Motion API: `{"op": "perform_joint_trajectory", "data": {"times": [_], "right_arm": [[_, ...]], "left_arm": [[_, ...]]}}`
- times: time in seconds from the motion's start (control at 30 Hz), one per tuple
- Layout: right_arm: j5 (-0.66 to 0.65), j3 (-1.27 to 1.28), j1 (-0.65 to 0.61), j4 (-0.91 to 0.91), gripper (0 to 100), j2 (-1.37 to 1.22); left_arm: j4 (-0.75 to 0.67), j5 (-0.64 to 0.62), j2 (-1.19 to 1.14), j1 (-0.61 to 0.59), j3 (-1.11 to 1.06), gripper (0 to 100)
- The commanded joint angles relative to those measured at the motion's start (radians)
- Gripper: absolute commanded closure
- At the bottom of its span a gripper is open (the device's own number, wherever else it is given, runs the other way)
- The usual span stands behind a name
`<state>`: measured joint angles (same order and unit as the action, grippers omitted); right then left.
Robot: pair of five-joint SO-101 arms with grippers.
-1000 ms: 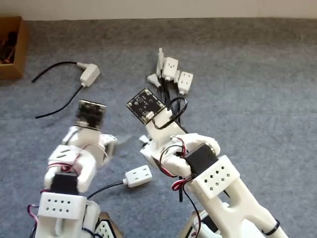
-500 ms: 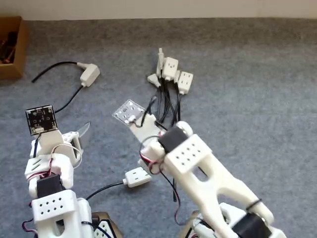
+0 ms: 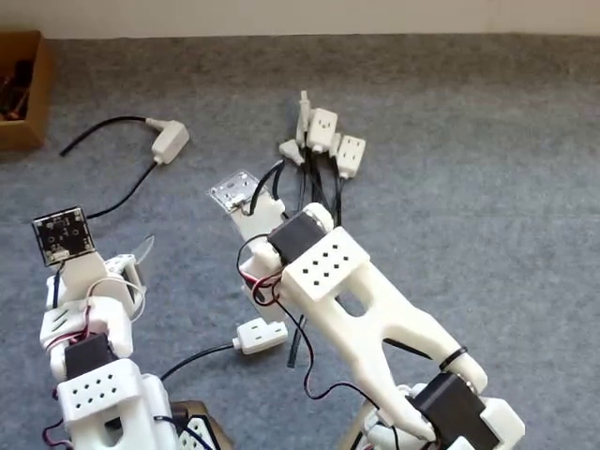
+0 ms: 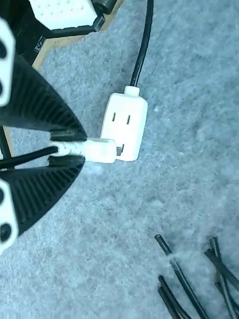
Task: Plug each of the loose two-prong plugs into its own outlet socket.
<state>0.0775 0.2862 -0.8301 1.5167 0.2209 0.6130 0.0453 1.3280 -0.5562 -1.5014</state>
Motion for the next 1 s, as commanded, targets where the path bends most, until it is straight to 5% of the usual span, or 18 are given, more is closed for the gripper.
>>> {"op": "perform_joint_trajectory", "data": {"times": [0.0,0.97], "right_arm": [[0.032,-0.05,0.01,-0.002,99.2,-0.001],[0.049,0.081,-0.001,-0.099,99.2,-0.012]], "left_arm": [[-0.021,-0.005,0.008,-0.045,-0.005,63],[-0.074,-0.006,0.008,-0.104,-0.05,63]]}}
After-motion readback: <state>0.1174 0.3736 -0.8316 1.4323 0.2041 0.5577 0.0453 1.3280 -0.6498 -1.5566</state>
